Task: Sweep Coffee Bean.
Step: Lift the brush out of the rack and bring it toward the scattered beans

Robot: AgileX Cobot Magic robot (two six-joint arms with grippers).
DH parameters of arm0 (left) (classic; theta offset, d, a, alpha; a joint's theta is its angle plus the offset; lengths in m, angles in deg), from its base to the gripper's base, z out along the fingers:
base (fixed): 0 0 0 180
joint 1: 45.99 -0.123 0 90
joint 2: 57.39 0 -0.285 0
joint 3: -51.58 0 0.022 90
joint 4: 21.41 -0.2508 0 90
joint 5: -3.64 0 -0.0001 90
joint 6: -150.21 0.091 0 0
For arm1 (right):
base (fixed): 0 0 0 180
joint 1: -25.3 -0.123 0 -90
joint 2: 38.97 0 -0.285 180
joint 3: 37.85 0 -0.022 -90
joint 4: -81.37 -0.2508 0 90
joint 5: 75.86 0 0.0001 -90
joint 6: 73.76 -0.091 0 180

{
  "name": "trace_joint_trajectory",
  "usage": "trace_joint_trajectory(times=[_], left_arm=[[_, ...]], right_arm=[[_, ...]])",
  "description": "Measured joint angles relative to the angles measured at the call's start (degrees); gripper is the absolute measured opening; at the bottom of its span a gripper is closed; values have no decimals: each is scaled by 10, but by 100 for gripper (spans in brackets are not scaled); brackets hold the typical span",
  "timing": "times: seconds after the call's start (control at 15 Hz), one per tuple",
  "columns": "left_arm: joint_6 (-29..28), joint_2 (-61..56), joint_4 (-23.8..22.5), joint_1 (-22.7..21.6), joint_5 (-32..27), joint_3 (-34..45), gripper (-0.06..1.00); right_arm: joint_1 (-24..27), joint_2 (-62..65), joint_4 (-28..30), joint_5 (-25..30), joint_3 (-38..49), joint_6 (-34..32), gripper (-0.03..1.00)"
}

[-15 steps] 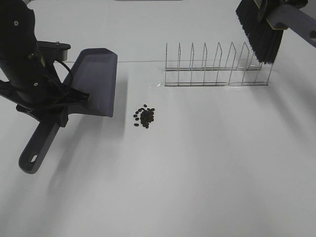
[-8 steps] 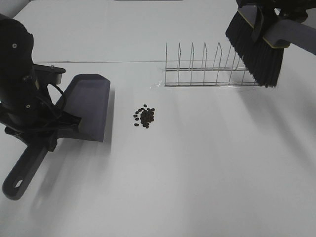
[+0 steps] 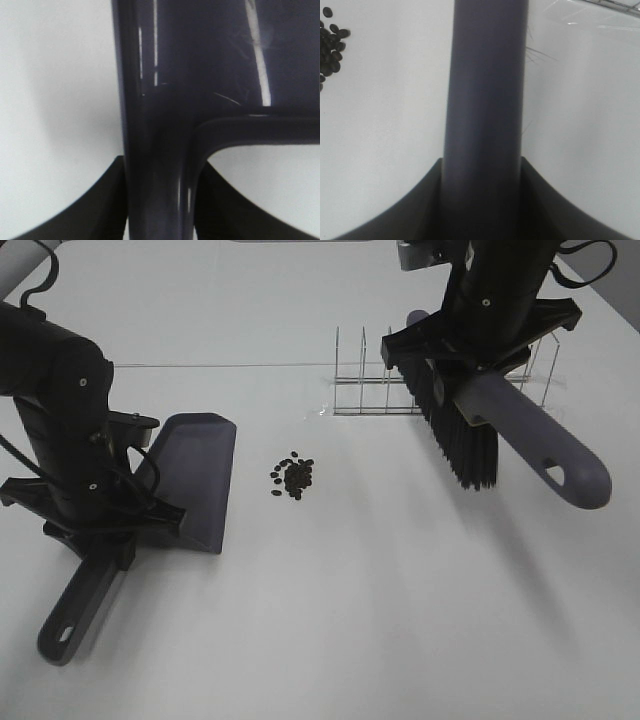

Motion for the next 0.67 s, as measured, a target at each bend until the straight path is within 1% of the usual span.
trace_joint_trajectory(times=[0.2, 0.4, 0.53, 0.67], left_arm=[[18, 24, 8, 0, -6, -32, 36], [29, 34, 20, 0, -13, -34, 36], [43, 34, 26, 0, -18, -34, 36], [50, 34, 26, 0, -18, -34, 36]], right_arm=[[-21, -48, 10, -15, 2, -8, 35], [-23, -89, 12, -28, 3, -9, 35], [-23, -122, 9, -69, 3, -9, 35], [-23, -132, 6, -93, 2, -9, 35]])
